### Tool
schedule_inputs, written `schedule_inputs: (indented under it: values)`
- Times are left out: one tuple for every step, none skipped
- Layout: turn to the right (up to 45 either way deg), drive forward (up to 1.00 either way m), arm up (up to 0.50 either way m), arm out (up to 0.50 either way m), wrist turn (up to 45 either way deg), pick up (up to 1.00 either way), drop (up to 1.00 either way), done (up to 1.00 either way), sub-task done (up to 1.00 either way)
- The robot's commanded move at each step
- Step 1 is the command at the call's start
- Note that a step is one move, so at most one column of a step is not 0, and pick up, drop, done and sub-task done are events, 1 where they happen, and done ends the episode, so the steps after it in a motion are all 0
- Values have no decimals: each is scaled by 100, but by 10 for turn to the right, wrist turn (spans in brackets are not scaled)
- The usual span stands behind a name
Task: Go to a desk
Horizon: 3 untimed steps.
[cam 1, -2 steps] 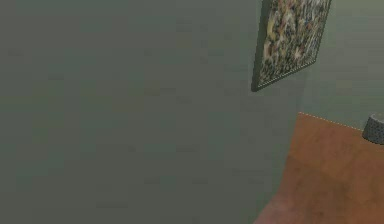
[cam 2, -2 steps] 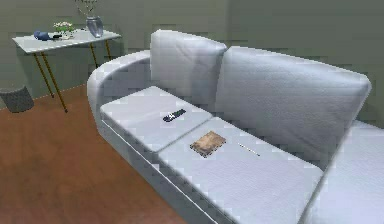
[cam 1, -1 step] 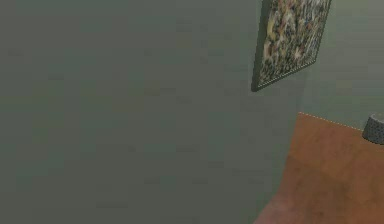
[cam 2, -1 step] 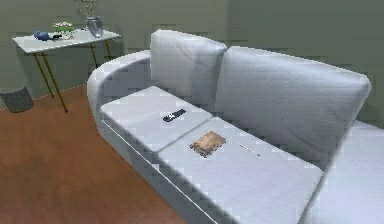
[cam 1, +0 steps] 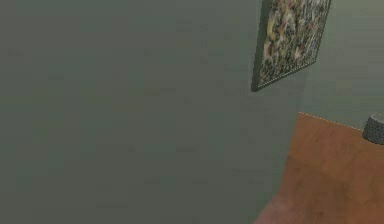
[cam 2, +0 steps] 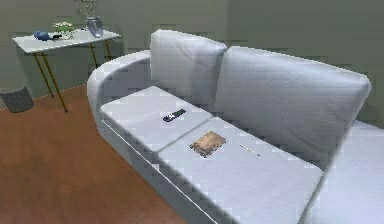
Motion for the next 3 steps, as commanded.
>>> schedule_inputs:
  values:
    - [-210,0,0,0,0,0,0,0,0]
    - [-300,0,0,0,0,0,0,0,0]
    - [390,0,0,0,0,0,0,0,0]
